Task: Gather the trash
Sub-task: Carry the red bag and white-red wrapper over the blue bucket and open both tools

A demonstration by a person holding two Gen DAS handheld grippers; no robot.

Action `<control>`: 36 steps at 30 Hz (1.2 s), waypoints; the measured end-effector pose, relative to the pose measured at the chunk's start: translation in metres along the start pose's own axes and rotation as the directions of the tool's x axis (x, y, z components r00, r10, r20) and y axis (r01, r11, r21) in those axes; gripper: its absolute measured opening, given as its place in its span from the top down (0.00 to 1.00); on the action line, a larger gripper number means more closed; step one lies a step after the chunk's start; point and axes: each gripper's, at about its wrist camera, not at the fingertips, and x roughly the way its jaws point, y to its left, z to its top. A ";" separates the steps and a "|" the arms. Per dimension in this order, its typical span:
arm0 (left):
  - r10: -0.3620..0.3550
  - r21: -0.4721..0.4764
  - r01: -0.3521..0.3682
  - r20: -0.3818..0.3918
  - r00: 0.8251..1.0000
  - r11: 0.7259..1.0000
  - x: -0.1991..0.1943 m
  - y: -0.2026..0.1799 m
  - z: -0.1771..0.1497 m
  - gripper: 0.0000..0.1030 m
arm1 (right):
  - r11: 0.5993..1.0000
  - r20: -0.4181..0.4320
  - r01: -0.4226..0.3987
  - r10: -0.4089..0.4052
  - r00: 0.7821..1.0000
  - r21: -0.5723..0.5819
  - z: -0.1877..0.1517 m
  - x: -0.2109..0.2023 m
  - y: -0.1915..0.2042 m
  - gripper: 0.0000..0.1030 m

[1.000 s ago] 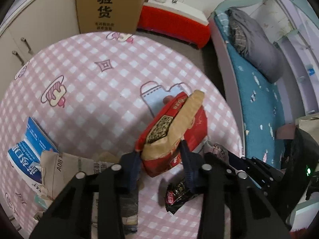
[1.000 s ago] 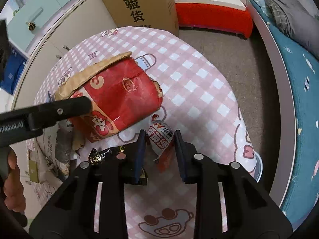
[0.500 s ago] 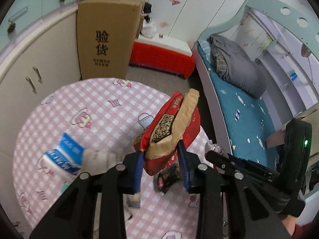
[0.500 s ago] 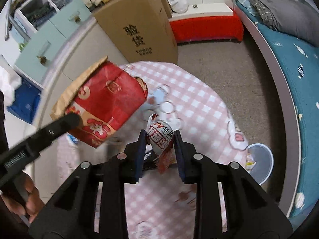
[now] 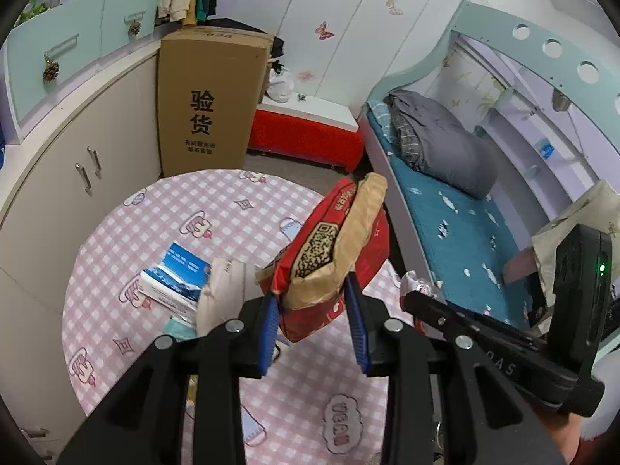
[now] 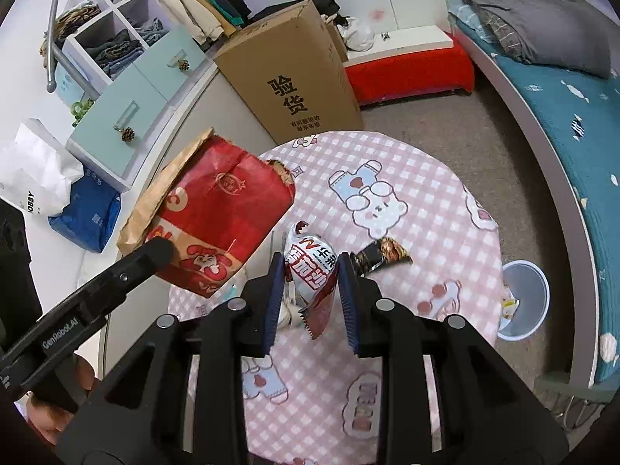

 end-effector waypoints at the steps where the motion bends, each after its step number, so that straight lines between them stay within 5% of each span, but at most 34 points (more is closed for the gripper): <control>1: -0.003 0.005 0.003 0.001 1.000 1.000 -0.002 -0.004 -0.001 0.70 | 1.000 0.003 0.004 -0.004 1.000 0.002 -0.002 -0.003 -0.001 0.74; 10: -0.058 0.081 0.060 -0.027 0.998 0.995 0.007 -0.068 -0.009 0.70 | 0.994 0.068 0.034 -0.041 0.997 0.099 -0.018 -0.051 -0.055 0.74; 24: -0.092 0.114 0.117 -0.207 0.974 0.987 0.129 -0.220 -0.038 0.70 | 0.945 0.070 0.136 -0.164 0.984 0.299 -0.023 -0.105 -0.263 0.73; 26: -0.081 0.103 0.107 -0.227 0.970 0.989 0.147 -0.235 -0.042 0.70 | 0.944 0.074 0.139 -0.168 0.983 0.299 -0.018 -0.102 -0.290 0.64; 27: -0.077 0.100 0.103 -0.234 0.969 0.990 0.154 -0.240 -0.044 0.70 | 0.943 0.071 0.137 -0.166 0.983 0.304 -0.015 -0.099 -0.302 0.40; 36: -0.042 0.098 0.075 -0.310 0.950 0.992 0.211 -0.287 -0.059 0.70 | 0.937 0.035 0.147 -0.166 0.986 0.316 -0.006 -0.086 -0.363 0.38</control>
